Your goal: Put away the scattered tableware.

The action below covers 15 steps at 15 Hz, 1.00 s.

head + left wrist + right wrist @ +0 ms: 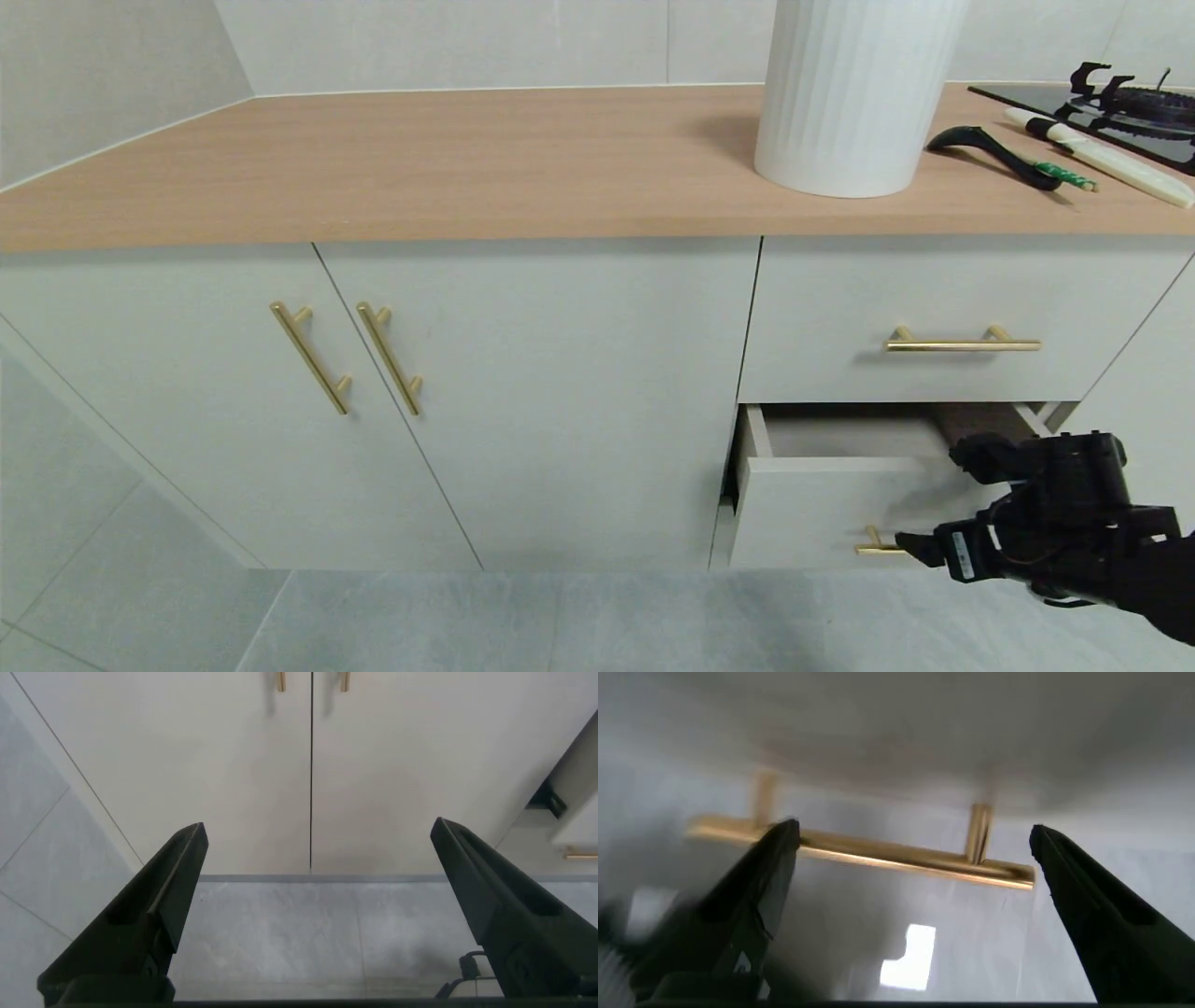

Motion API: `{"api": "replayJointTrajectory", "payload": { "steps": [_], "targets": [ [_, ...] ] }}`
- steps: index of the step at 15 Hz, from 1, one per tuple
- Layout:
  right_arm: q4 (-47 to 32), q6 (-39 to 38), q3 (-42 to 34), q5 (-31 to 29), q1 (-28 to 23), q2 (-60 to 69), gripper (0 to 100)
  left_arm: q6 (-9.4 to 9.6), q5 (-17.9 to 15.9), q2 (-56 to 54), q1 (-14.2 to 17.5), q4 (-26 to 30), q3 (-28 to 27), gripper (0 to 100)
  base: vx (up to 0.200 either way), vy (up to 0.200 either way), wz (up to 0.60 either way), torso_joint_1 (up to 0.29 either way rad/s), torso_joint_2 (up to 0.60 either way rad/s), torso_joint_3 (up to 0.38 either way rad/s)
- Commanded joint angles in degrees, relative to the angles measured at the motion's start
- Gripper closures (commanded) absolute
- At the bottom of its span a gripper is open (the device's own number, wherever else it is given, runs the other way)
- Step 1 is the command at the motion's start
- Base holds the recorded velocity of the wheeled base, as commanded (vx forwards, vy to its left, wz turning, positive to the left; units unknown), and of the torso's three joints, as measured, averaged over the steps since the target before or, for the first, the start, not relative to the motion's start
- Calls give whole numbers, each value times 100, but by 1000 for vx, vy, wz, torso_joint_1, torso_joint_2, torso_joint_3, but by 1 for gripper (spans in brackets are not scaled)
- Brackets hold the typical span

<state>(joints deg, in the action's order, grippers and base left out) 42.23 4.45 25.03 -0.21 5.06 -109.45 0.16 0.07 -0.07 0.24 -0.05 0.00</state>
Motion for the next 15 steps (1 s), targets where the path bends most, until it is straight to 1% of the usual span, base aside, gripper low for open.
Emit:
{"api": "replayJointTrajectory", "payload": {
  "steps": [1, 3, 4, 6, 9, 11, 14, 15],
  "targets": [
    [-1982, 21, 565, 355, 39, 2156, 0, 2, 1, 7, 2, -4, -9, 0, 0, 0, 0, 0, 0, 0],
    [-3080, 3, 969, 407, 250, 3061, 0, 2, 1, 7, 2, -4, 0, 0, 0, 0, 0, 0, 0, 0],
    [-3221, -6, 1030, 399, 373, 3281, 0, 2, 1, 7, 2, -4, 0, 0, 0, 0, 0, 0, 0, 0],
    [-3212, -32, 1048, 328, 566, 3377, 0, 2, 1, 7, 2, -4, 0, 0, 0, 0, 0, 0, 0, 0],
    [-3115, -49, 1030, 302, 584, 3043, 0, 2, 1, 7, 2, -4, 0, 0, 0, 0, 0, 0, 0, 0],
    [-2817, -155, 987, 276, 584, 2701, 0, 2, 1, 7, 2, -4, 0, 0, 0, 0, 0, 0, 0, 0],
    [-2272, -348, 907, -137, 654, 2112, 0, 2, 1, 7, 2, -4, 0, 0, 0, 0, 0, 0, 0, 0],
    [-2175, -357, 881, -173, 707, 2050, 0, 2, 1, 7, 2, -4, 0, 0, 0, 0, 0, 0, 0, 0]
  ]
}}
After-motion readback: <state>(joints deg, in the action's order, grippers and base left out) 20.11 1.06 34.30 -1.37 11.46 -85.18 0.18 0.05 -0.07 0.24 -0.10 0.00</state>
